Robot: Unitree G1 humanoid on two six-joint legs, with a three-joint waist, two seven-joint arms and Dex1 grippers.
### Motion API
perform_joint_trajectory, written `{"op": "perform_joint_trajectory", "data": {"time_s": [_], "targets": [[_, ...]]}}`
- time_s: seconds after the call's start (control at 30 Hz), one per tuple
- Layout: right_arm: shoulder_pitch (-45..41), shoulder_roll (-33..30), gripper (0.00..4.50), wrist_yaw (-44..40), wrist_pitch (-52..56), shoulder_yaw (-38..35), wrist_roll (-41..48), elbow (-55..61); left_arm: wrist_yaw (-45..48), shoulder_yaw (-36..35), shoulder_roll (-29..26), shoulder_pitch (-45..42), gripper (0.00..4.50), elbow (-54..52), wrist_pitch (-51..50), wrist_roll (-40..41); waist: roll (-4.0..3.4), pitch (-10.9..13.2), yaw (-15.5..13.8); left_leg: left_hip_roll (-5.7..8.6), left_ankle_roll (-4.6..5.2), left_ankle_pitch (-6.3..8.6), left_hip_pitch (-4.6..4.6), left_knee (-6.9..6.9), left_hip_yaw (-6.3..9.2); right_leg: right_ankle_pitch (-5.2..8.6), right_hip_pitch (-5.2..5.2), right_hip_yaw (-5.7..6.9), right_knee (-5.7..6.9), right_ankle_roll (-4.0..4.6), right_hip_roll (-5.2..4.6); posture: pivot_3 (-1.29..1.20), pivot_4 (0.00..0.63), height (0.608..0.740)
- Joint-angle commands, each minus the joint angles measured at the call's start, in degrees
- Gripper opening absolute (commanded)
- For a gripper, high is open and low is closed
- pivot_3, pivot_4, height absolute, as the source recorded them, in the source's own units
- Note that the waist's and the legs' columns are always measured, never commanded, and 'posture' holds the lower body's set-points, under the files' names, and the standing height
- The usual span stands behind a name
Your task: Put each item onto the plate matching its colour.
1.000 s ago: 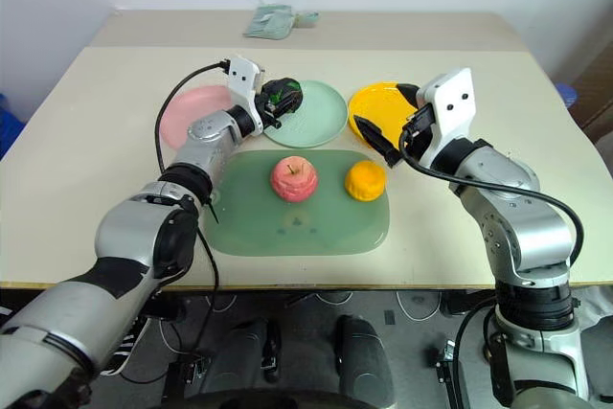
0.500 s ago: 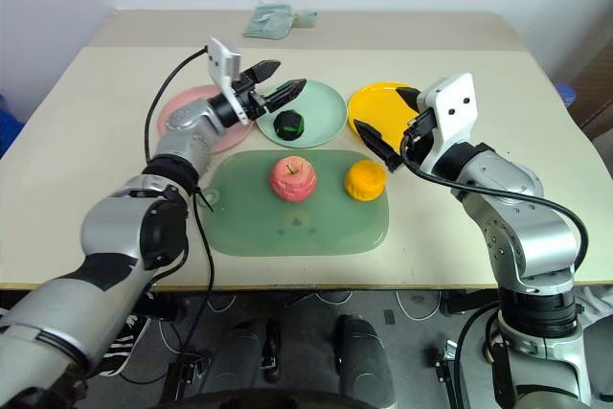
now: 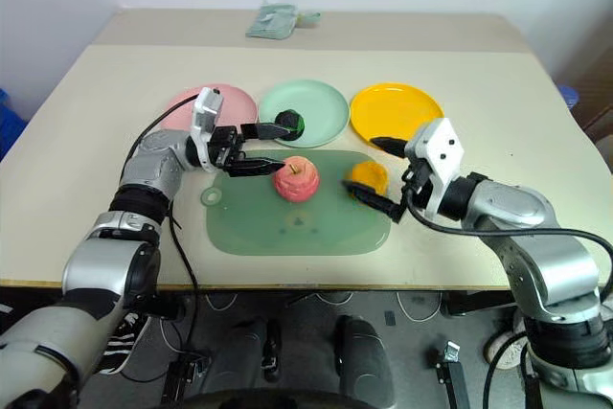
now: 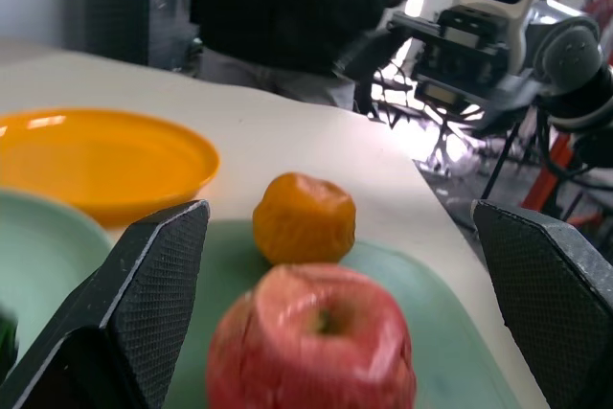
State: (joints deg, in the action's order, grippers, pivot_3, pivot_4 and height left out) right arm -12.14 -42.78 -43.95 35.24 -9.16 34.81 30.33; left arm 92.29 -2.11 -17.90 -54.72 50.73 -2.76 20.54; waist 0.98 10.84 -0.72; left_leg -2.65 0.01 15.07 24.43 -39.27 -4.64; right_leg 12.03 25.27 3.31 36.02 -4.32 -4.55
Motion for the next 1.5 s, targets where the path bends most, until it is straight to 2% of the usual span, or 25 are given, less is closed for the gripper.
{"op": "perform_joint_trajectory", "data": {"time_s": [0.03, 0.53, 0.7, 0.8, 1.0, 1.1, 1.2, 1.37, 1.5], "targets": [[0.92, -1.65, 4.5, -1.77, -1.68, -2.27, 1.05, 3.56, 0.21, 1.6, 0.69, 1.18, 4.49, -2.52, 2.11, -0.15, 0.0, 0.0, 0.09, 0.0, 0.0, 0.0, -0.01, -0.01, 0.01, 0.01, -0.01, 0.0, 0.0, 0.01, 0.01, 0.0, 0.15, 0.74], [1.17, -1.37, 4.5, 0.67, -1.33, -2.24, 0.81, 4.45, -6.46, 5.78, 2.44, 2.54, 4.49, 4.73, 16.6, -10.53, 0.0, 0.0, -0.05, -0.02, 0.0, 0.0, 0.0, 0.0, 0.02, 0.0, 0.02, 0.01, 0.0, 0.01, 0.01, 0.0, 0.15, 0.74], [0.89, -1.54, 4.5, 1.24, -1.2, -2.12, 0.87, 4.55, -7.95, 5.46, 3.02, 3.35, 3.23, 5.06, 18.62, -10.89, 0.0, 0.0, -0.04, -0.02, 0.0, 0.0, 0.0, 0.0, 0.02, 0.0, 0.01, 0.01, 0.01, 0.0, 0.01, 0.0, 0.15, 0.74], [0.64, -1.56, 4.5, 1.34, -1.19, -2.07, 0.92, 4.38, -8.55, 4.66, 2.84, 3.32, 3.23, 4.84, 18.73, -10.02, 0.0, 0.0, -0.05, -0.02, 0.0, 0.0, -0.01, 0.0, 0.03, 0.0, 0.01, 0.01, 0.01, 0.0, 0.01, 0.0, 0.15, 0.74], [-0.62, -0.05, 4.5, 2.97, -2.28, -2.43, 0.55, 3.51, -11.39, -2.94, -0.19, 3.93, 3.23, -2.08, 7.1, -1.63, 0.0, 0.0, 0.32, -0.06, 0.0, 0.0, 0.0, 0.0, 0.08, -0.01, 0.06, 0.01, 0.03, -0.02, 0.03, 0.0, 0.15, 0.74], [-2.6, 2.57, 4.5, 5.25, -3.04, -2.61, 1.47, 3.8, -18.9, -9.31, -3.71, 5.84, 3.23, -8.08, 2.84, 2.47, 0.0, 0.0, 0.49, -0.09, 0.0, 0.0, -0.01, 0.02, 0.11, -0.01, 0.06, 0.01, 0.06, -0.02, 0.08, 0.0, 0.15, 0.74], [-4.76, 5.86, 4.5, 7.65, -3.7, -0.19, 0.12, 3.15, -26.45, -13.2, -6.28, 7.25, 3.23, -9.74, 1.99, 3.12, -0.01, 0.0, 0.53, -0.11, 0.0, 0.0, -0.04, 0.03, 0.14, -0.02, 0.06, 0.0, 0.09, -0.03, 0.08, 0.0, 0.15, 0.74], [-8.1, 8.26, 4.5, 8.65, -4.58, 2.31, -2.23, -0.04, -44.32, -15.62, -9.26, 4.18, 3.23, 1.08, 13.67, -3.1, 0.0, -0.01, -0.24, -0.04, -0.01, -0.01, -0.04, 0.01, 0.03, -0.02, 0.0, 0.02, 0.08, -0.04, 0.03, 0.0, 0.15, 0.74], [-8.98, 7.94, 4.5, 7.42, -4.97, 2.56, -2.41, -1.14, -50.7, -14.69, -9.61, 1.84, 3.23, 8.85, 18.13, -6.14, 0.05, 0.0, -0.26, 0.01, -0.01, 0.0, 0.03, 0.01, 0.0, -0.03, -0.02, 0.06, -0.02, -0.06, -0.05, 0.0, 0.15, 0.74]]}}
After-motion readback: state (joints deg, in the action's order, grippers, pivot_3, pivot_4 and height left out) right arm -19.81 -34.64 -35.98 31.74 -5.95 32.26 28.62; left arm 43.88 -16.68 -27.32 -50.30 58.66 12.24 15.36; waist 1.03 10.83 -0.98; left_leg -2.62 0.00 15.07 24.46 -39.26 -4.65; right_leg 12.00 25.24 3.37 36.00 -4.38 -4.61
